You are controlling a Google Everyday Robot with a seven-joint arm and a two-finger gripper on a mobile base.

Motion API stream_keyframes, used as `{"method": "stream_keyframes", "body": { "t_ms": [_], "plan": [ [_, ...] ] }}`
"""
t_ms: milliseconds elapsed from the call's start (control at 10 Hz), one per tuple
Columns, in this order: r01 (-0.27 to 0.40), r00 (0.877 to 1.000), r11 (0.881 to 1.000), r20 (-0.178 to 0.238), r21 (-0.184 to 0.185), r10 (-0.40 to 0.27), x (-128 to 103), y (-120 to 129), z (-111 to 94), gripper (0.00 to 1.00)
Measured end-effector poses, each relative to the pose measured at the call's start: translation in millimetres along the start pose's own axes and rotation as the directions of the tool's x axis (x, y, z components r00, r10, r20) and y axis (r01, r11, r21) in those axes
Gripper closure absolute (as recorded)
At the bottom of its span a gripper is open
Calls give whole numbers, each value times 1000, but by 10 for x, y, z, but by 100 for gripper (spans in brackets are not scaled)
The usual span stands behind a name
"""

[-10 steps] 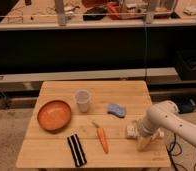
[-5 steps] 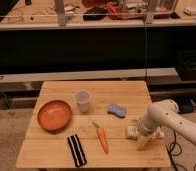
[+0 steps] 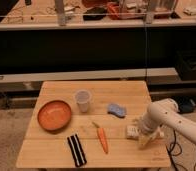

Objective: Stand the bottle upright

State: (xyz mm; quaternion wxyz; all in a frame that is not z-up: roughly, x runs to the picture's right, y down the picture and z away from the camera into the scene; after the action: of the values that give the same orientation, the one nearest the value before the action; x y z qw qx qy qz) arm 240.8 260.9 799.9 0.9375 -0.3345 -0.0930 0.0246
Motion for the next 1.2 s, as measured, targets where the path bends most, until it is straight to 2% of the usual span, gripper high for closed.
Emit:
{"method": "stream_keyframes", "body": {
  "t_ms": [200, 500, 700, 900, 1100, 1200],
  "plan": [
    [-35, 998, 999, -48, 3, 35, 241, 6, 19, 20],
    [-85, 994, 996, -72, 12, 86, 482, -7, 14, 20],
    [-99, 992, 995, -71, 24, 101, 531, -55, -46, 20],
    [-82, 994, 996, -72, 29, 84, 480, -102, -152, 20],
    [-78, 992, 997, -101, 27, 81, 448, -126, -181, 22],
    [-75, 989, 997, -124, 24, 77, 445, -135, -167, 29]
  ]
}}
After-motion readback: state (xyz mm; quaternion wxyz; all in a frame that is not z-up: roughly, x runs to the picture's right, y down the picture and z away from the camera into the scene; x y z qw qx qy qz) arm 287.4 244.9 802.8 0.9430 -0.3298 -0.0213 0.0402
